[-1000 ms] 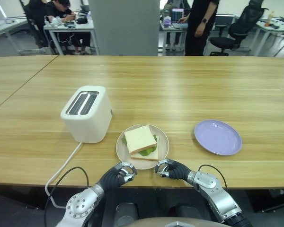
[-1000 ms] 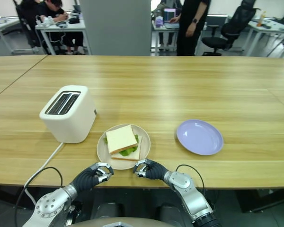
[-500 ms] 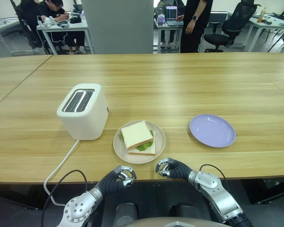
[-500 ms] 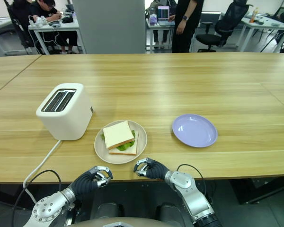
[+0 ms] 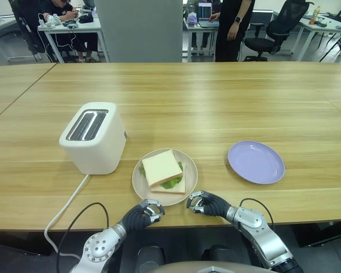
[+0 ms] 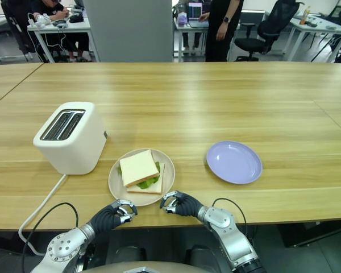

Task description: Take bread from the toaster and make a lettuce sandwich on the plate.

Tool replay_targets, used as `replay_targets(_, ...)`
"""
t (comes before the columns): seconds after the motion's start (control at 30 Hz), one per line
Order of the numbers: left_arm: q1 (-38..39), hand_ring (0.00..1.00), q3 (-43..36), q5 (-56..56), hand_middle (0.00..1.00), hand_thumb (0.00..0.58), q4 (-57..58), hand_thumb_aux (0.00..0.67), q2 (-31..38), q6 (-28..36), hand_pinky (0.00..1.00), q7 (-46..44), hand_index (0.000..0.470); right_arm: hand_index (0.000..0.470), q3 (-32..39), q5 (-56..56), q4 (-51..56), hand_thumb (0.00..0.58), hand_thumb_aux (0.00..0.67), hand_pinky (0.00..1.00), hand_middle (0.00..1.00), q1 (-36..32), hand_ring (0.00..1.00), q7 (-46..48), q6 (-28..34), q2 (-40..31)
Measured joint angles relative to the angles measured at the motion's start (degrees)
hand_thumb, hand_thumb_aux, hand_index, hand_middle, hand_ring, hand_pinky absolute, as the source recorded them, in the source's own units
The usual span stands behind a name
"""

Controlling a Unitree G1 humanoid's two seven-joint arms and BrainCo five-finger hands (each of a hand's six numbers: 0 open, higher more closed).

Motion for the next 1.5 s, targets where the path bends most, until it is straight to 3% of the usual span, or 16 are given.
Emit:
replay_targets(0.3,-4.3,1.00,-0.7,3.0,1.00,0.580,2.6,0.670,-0.9,4.2,1.00,1.7,0.460,0.460,0.0,-0.1,4.6,0.580,0.670,1.00,1.00,-3.8,1.00,-0.7,-0.6,1.8)
replay_targets(0.6,-12.8,1.00,-4.9,7.4,1.00,0.580,9.4,0.670,-5.7,5.9,1.00,4.8,0.460,0.460,-0.2,-0.2,15.2,0.580,0.670,1.00,1.00,-11.0,1.00,-3.2,-1.3,8.4)
replay_targets(1.23,-31.1,1.00,-3.9,10.6,1.00,0.580,31.3,0.670,-10.2,2.0,1.00,11.6,0.460,0.460,-6.6,-0.7,50.5,0.580,0.670,1.00,1.00,-33.6,1.00,-10.7,-11.9,16.3)
replay_targets(1.4,-27.8,1.00,-3.7,10.1,1.00,0.580,29.7,0.670,-11.5,-1.0,1.00,12.3,0.460,0.460,-8.3,-0.4,50.0,0.580,0.670,1.00,1.00,-32.1,1.00,-11.1,-13.7,16.7)
replay_targets(1.5,-19.2,1.00,-4.1,7.9,1.00,0.580,21.9,0.670,-12.9,-3.5,1.00,11.3,0.460,0.460,-9.5,0.6,39.1,0.580,0.670,1.00,1.00,-23.5,1.00,-10.8,-13.8,15.3)
